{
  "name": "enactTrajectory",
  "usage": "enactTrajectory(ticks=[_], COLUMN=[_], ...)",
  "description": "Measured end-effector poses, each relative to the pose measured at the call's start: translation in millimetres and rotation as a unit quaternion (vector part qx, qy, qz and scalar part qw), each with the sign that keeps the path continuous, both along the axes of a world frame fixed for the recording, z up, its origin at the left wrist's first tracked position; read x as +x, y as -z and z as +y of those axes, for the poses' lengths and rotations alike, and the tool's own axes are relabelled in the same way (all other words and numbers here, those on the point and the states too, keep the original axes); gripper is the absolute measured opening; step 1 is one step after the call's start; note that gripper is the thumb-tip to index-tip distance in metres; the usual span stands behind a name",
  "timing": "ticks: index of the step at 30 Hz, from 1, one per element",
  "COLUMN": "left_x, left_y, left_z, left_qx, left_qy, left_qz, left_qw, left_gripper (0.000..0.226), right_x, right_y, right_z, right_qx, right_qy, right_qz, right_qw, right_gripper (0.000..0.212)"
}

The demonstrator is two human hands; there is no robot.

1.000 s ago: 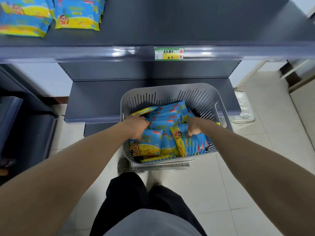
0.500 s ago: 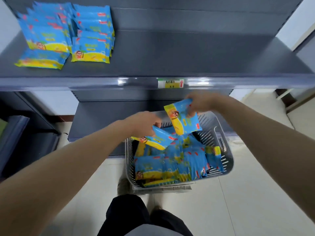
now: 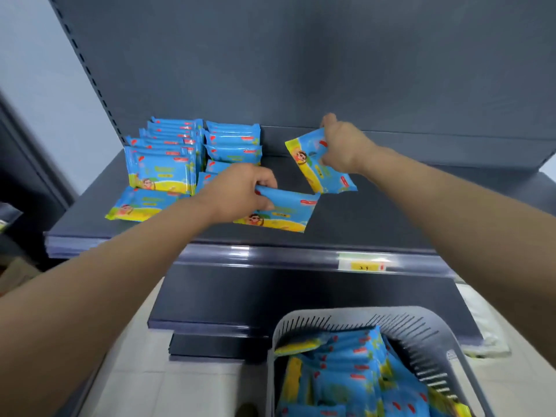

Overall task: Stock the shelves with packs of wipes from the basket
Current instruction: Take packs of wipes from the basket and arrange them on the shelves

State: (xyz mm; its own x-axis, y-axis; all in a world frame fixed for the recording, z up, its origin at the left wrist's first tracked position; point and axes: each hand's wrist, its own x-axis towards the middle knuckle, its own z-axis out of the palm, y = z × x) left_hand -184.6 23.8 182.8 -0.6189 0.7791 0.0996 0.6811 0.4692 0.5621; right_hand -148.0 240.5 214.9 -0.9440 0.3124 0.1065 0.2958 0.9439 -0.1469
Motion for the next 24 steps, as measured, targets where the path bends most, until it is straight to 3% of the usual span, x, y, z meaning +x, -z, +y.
enactTrajectory(ticks=[4,12,19,24], left_x=[-43.4,-95.7,-123.9,-139.5], left_y=[5.2,35.3,48.9,49.5], left_z=[16.1,66.9,91.8,104.9], left_qx=[0.007,-0.006,-0.055,-0.087], left_qy=[0.005,0.053,0.075,0.081], left_qz=[-0.010,0.034,0.123,0.187], left_qw=[1.000,0.998,0.988,0.975], left_gripper=[0.017,0.020,0.028,0.029], right_x=[-56.8,-140.7,-183.5,-190.3], right_y=[6.2,22.9,35.1,43.2], right_z=[12.3,39.2,44.3,50.5], right_qx=[0.033,0.064,0.096,0.069], right_qy=[-0.007,-0.069,-0.103,-0.093], right_qz=[-0.061,-0.137,-0.137,-0.099], right_qw=[0.998,0.986,0.980,0.988], right_gripper=[0.045,0.021,0.028,0.027])
